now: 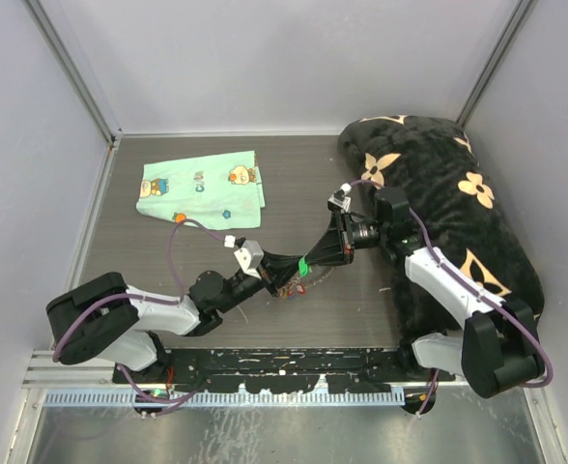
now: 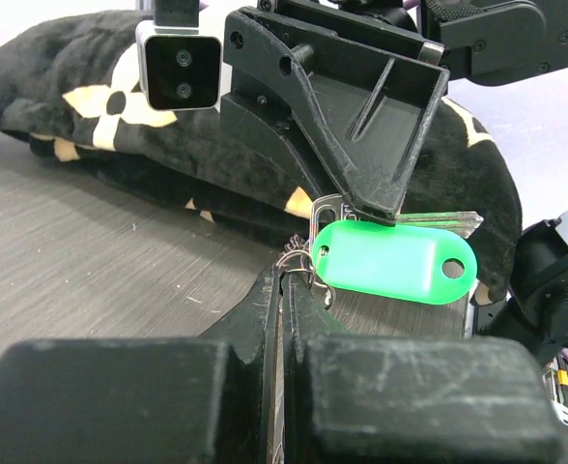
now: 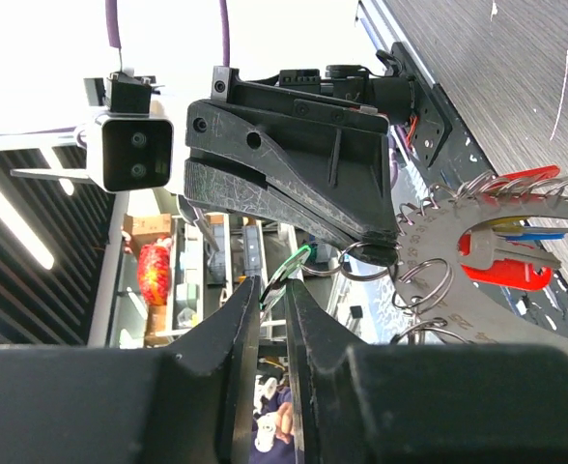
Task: Remove the keys from the keyring
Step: Remove the key from the keyring.
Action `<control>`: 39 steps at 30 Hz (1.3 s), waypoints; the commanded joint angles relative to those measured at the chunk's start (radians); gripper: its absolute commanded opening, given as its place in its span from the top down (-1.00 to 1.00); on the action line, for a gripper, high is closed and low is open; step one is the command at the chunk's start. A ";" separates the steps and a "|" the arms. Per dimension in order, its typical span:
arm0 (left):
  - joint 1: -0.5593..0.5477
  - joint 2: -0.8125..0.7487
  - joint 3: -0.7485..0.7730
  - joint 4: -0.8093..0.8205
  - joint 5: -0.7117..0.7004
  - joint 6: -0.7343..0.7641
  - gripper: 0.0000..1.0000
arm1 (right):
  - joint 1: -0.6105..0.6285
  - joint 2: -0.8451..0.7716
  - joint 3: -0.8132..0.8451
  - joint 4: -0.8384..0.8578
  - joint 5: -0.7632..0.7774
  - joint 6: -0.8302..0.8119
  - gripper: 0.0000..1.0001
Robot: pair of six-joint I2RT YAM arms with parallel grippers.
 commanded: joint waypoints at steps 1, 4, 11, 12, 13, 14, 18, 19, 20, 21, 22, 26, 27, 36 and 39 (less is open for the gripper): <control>-0.002 0.024 0.046 0.067 -0.057 -0.050 1.00 | -0.003 0.023 0.021 0.086 -0.044 0.066 0.53; 0.000 0.040 0.060 0.067 -0.079 -0.078 1.00 | -0.004 0.048 0.026 0.091 -0.040 0.071 0.46; 0.008 0.074 0.087 0.067 -0.119 -0.205 1.00 | -0.025 0.126 0.072 0.116 -0.027 0.081 0.34; 0.010 0.075 0.089 0.067 -0.124 -0.221 1.00 | -0.029 0.136 0.078 0.122 -0.027 0.080 0.33; 0.012 0.076 0.089 0.067 -0.129 -0.233 1.00 | -0.032 0.144 0.086 0.133 -0.029 0.079 0.33; 0.014 0.077 0.089 0.067 -0.135 -0.243 1.00 | -0.034 0.150 0.095 0.141 -0.030 0.070 0.33; 0.032 0.073 0.091 0.067 -0.138 -0.257 1.00 | -0.036 0.146 0.232 0.020 -0.036 -0.161 0.36; 0.038 0.072 0.093 0.067 -0.137 -0.259 1.00 | -0.037 0.146 0.297 -0.108 -0.024 -0.292 0.38; 0.043 0.072 0.096 0.067 -0.136 -0.262 1.00 | -0.038 0.144 0.363 -0.238 -0.001 -0.460 0.40; 0.046 0.070 0.098 0.067 -0.134 -0.264 1.00 | -0.037 0.142 0.436 -0.435 0.040 -0.698 0.41; 0.048 0.066 0.101 0.067 -0.135 -0.267 1.00 | -0.037 0.137 0.493 -0.550 0.080 -0.860 0.43; 0.051 0.047 0.108 0.067 -0.143 -0.273 1.00 | -0.038 0.081 0.613 -0.795 0.185 -1.358 0.44; 0.052 0.041 0.110 0.067 -0.149 -0.274 1.00 | -0.038 0.067 0.626 -0.855 0.177 -1.477 0.44; 0.051 -0.041 0.163 -0.013 -0.195 -0.259 1.00 | -0.038 -0.090 0.457 -1.017 0.158 -2.136 0.69; 0.051 -0.089 0.201 -0.147 -0.201 -0.262 1.00 | -0.037 -0.117 0.399 -0.959 0.191 -2.158 0.70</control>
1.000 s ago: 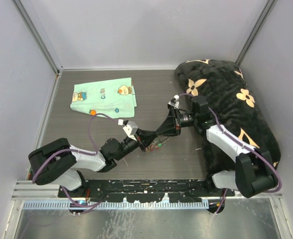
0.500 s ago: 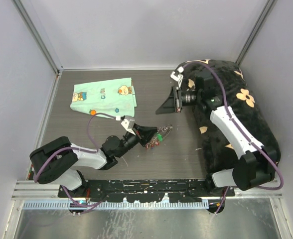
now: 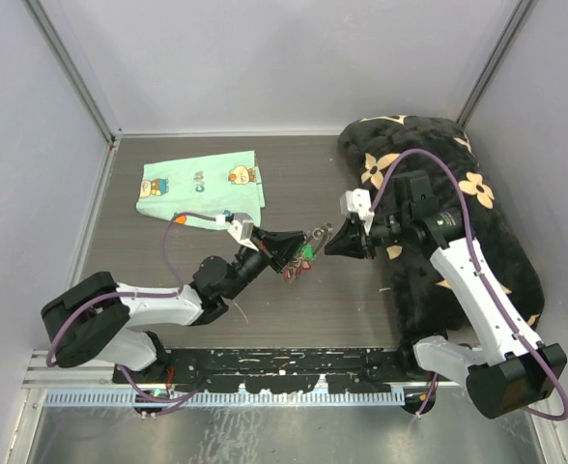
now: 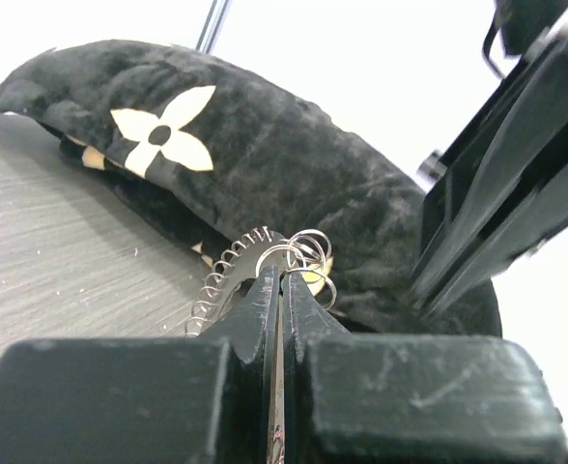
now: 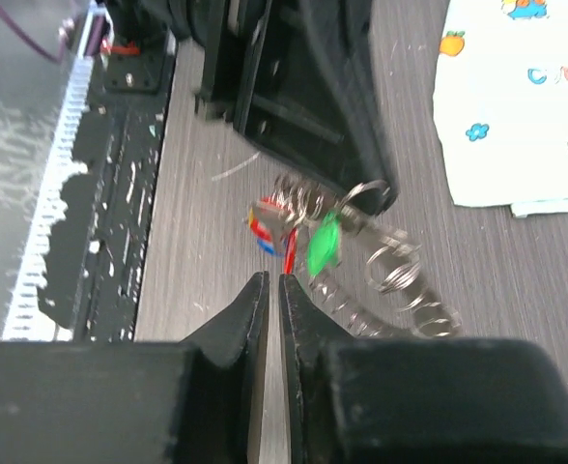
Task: Remove the keys from the keyring
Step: Remove the key from the keyring.
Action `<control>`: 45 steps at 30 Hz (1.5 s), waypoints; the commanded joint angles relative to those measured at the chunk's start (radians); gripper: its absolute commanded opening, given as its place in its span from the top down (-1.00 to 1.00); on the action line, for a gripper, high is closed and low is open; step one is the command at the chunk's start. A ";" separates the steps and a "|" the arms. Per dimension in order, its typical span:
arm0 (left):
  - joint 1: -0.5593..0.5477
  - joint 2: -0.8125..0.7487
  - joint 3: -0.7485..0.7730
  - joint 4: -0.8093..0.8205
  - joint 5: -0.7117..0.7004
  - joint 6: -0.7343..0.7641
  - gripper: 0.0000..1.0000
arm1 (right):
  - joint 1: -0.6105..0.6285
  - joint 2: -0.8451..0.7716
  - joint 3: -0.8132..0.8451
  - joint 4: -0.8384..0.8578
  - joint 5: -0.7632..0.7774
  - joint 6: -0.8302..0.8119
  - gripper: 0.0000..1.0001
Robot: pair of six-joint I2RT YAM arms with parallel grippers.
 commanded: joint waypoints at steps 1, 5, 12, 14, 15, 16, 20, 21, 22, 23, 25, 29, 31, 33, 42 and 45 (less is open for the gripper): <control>0.003 -0.107 0.096 -0.103 -0.041 -0.006 1.00 | -0.001 -0.037 -0.062 0.028 0.038 -0.210 0.69; 0.003 -0.204 0.147 -0.375 -0.098 -0.017 1.00 | -0.001 -0.048 -0.061 0.168 0.015 -0.061 0.47; -0.024 -0.286 0.267 -0.706 -0.220 -0.038 1.00 | 0.001 -0.027 -0.039 0.413 -0.019 0.282 0.39; -0.035 -0.289 0.291 -0.746 -0.251 -0.048 1.00 | 0.000 -0.023 -0.040 0.449 -0.018 0.350 0.34; -0.040 -0.289 0.301 -0.761 -0.265 -0.055 1.00 | 0.000 -0.022 -0.043 0.466 -0.011 0.391 0.30; -0.047 -0.287 0.312 -0.775 -0.282 -0.058 1.00 | 0.000 -0.023 -0.049 0.485 0.002 0.423 0.26; -0.076 -0.267 0.344 -0.791 -0.332 -0.057 1.00 | 0.001 -0.026 -0.117 0.590 -0.008 0.586 0.18; -0.084 -0.261 0.352 -0.791 -0.348 -0.053 1.00 | 0.000 -0.026 -0.136 0.628 -0.012 0.627 0.19; -0.092 -0.255 0.357 -0.792 -0.365 -0.046 1.00 | 0.000 -0.026 -0.151 0.656 -0.013 0.655 0.19; -0.102 -0.250 0.362 -0.790 -0.382 -0.041 1.00 | 0.000 -0.021 -0.161 0.680 -0.013 0.677 0.18; -0.120 -0.239 0.369 -0.783 -0.419 -0.036 1.00 | 0.000 -0.011 -0.170 0.712 -0.003 0.711 0.18; -0.155 -0.226 0.360 -0.743 -0.486 -0.035 1.00 | 0.000 0.006 -0.174 0.728 0.038 0.733 0.18; -0.174 -0.220 0.353 -0.727 -0.524 -0.033 1.00 | 0.000 0.013 -0.177 0.745 0.025 0.758 0.18; -0.190 -0.214 0.348 -0.710 -0.556 -0.031 1.00 | 0.000 0.015 -0.184 0.762 0.021 0.780 0.18; -0.221 -0.174 0.367 -0.677 -0.618 -0.002 1.00 | 0.004 0.022 -0.213 0.775 0.027 0.808 0.26; -0.221 -0.165 0.369 -0.674 -0.625 -0.002 1.00 | 0.010 0.025 -0.213 0.770 0.027 0.807 0.26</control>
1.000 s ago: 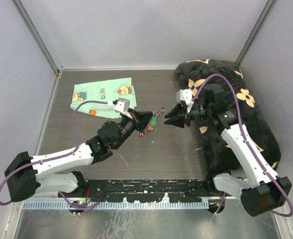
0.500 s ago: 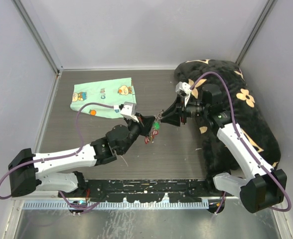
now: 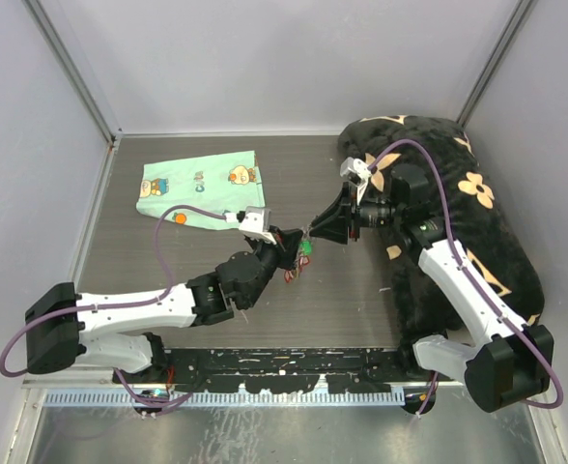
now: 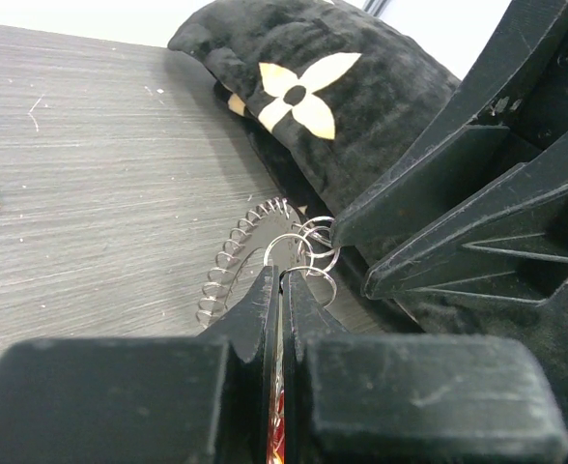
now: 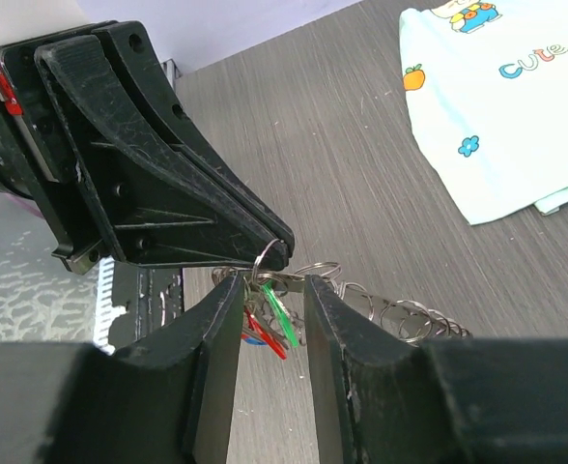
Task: Remove the keys from the keyring
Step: Remove the key from the keyring.
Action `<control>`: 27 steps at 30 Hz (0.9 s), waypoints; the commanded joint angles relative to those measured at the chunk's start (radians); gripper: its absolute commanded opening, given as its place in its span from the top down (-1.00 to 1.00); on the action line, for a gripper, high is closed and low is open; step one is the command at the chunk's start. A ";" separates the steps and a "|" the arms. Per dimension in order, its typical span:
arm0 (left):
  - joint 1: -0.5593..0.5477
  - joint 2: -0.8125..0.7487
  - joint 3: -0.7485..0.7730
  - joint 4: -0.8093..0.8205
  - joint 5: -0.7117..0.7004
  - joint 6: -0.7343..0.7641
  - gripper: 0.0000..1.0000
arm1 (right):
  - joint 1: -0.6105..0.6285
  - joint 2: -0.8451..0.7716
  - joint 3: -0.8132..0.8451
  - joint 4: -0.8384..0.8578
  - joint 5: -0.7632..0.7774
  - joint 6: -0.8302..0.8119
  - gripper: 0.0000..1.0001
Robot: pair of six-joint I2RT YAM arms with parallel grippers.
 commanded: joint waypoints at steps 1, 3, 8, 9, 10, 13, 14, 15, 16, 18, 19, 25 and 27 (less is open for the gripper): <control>-0.004 0.002 0.056 0.117 -0.062 0.018 1.00 | 0.012 0.006 0.000 0.041 0.000 0.019 0.26; -0.004 0.005 0.059 0.115 -0.065 0.020 1.00 | 0.018 0.008 0.004 0.034 0.007 0.013 0.26; -0.007 0.012 0.068 0.110 -0.064 0.022 1.00 | 0.040 0.017 0.019 -0.011 0.041 -0.034 0.27; -0.007 0.013 0.068 0.111 -0.064 0.021 1.00 | 0.044 0.017 0.024 -0.020 0.041 -0.044 0.28; -0.007 0.013 0.068 0.111 -0.062 0.022 1.00 | 0.043 0.018 0.040 -0.035 0.043 -0.059 0.27; -0.007 0.008 0.066 0.108 -0.058 0.024 1.00 | 0.029 0.014 0.129 -0.149 0.044 -0.138 0.21; -0.007 0.005 0.064 0.108 -0.058 0.022 1.00 | 0.018 0.012 0.158 -0.186 0.037 -0.160 0.18; -0.006 0.001 0.059 0.107 -0.056 0.020 1.00 | 0.002 0.009 0.185 -0.225 0.025 -0.185 0.15; -0.007 -0.004 0.055 0.105 -0.054 0.017 1.00 | -0.012 0.006 0.204 -0.263 0.006 -0.216 0.12; -0.005 -0.013 0.049 0.097 -0.049 0.005 1.00 | -0.044 -0.014 0.197 -0.312 -0.036 -0.271 0.07; -0.005 -0.017 0.045 0.098 -0.046 0.000 1.00 | -0.051 -0.024 0.170 -0.315 -0.055 -0.284 0.05; 0.004 -0.029 0.023 0.125 -0.003 -0.022 1.00 | -0.054 -0.063 -0.051 -0.213 -0.104 -0.289 0.02; 0.007 -0.029 0.019 0.140 0.010 -0.025 1.00 | -0.052 -0.061 -0.094 -0.174 -0.091 -0.292 0.04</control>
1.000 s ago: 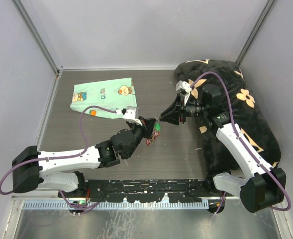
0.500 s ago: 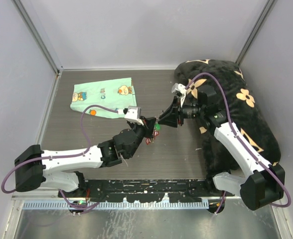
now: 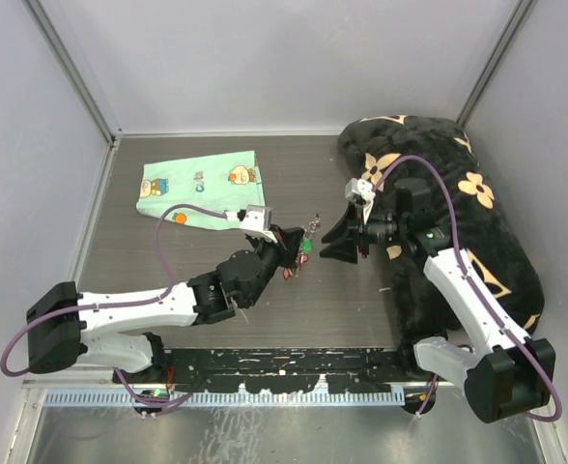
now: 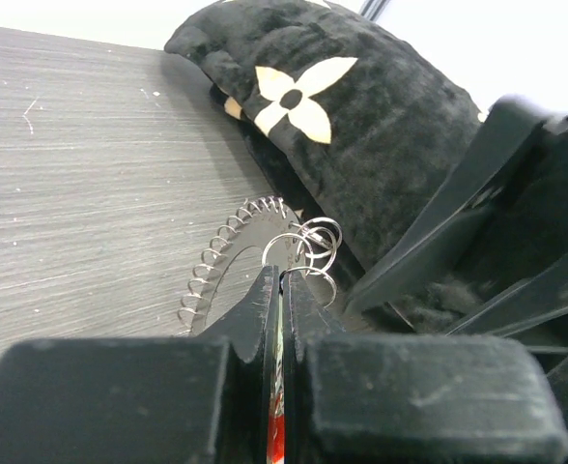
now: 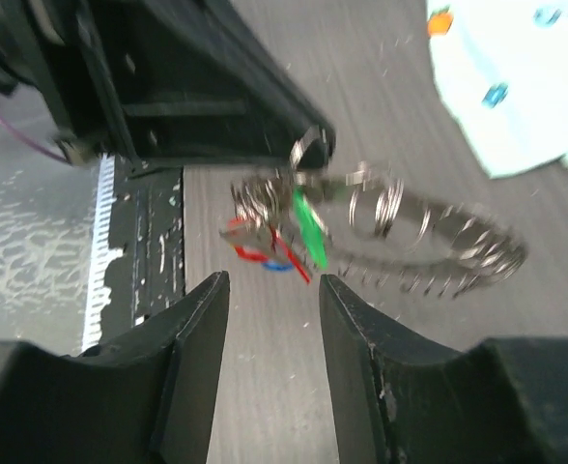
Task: Remove the keys from the keyring
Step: Remove the key from the keyring.
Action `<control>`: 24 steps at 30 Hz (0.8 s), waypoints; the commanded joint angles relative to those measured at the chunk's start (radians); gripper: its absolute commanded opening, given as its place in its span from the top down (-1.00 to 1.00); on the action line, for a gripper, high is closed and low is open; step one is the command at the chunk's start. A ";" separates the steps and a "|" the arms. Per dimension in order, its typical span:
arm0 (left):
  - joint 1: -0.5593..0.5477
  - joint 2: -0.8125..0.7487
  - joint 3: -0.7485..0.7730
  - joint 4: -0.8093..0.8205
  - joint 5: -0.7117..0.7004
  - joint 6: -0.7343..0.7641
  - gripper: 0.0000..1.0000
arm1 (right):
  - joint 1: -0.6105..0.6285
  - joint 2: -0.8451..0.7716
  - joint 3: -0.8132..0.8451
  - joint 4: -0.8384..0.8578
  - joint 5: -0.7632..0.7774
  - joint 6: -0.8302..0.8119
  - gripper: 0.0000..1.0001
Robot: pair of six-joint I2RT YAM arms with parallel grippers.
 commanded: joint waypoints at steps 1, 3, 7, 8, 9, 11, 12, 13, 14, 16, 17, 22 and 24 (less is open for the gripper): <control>0.007 -0.049 0.007 0.139 0.019 -0.028 1.00 | 0.004 0.004 -0.096 0.090 -0.018 -0.029 0.07; 0.008 -0.051 0.010 0.141 0.028 -0.028 1.00 | 0.004 0.007 -0.139 0.164 -0.008 -0.001 0.08; 0.008 -0.052 0.014 0.141 0.040 -0.037 1.00 | 0.010 0.024 -0.175 0.310 0.007 0.076 0.06; 0.008 -0.052 0.013 0.143 0.043 -0.041 1.00 | 0.013 0.029 -0.173 0.330 0.012 0.088 0.05; 0.008 -0.051 0.012 0.144 0.045 -0.043 1.00 | 0.015 0.033 -0.171 0.346 0.017 0.101 0.04; 0.008 -0.050 0.013 0.145 0.050 -0.048 1.00 | 0.022 0.038 -0.164 0.374 0.020 0.123 0.04; 0.008 -0.048 0.012 0.145 0.051 -0.051 1.00 | 0.025 0.039 -0.161 0.384 0.020 0.131 0.04; 0.008 -0.047 0.014 0.146 0.054 -0.054 1.00 | 0.029 0.041 -0.158 0.395 0.016 0.139 0.04; 0.008 -0.045 0.015 0.147 0.056 -0.054 1.00 | 0.032 0.043 -0.156 0.403 0.009 0.146 0.03; 0.008 -0.042 0.017 0.147 0.056 -0.057 1.00 | 0.041 0.044 -0.156 0.418 -0.010 0.159 0.03; 0.008 -0.040 0.018 0.148 0.057 -0.057 1.00 | 0.045 0.043 -0.155 0.417 -0.012 0.159 0.03; 0.008 -0.031 0.026 0.147 0.064 -0.062 1.00 | 0.057 0.043 -0.147 0.397 0.040 0.125 0.04; 0.008 -0.031 0.027 0.147 0.067 -0.063 1.00 | 0.058 0.044 -0.129 0.369 0.055 0.095 0.05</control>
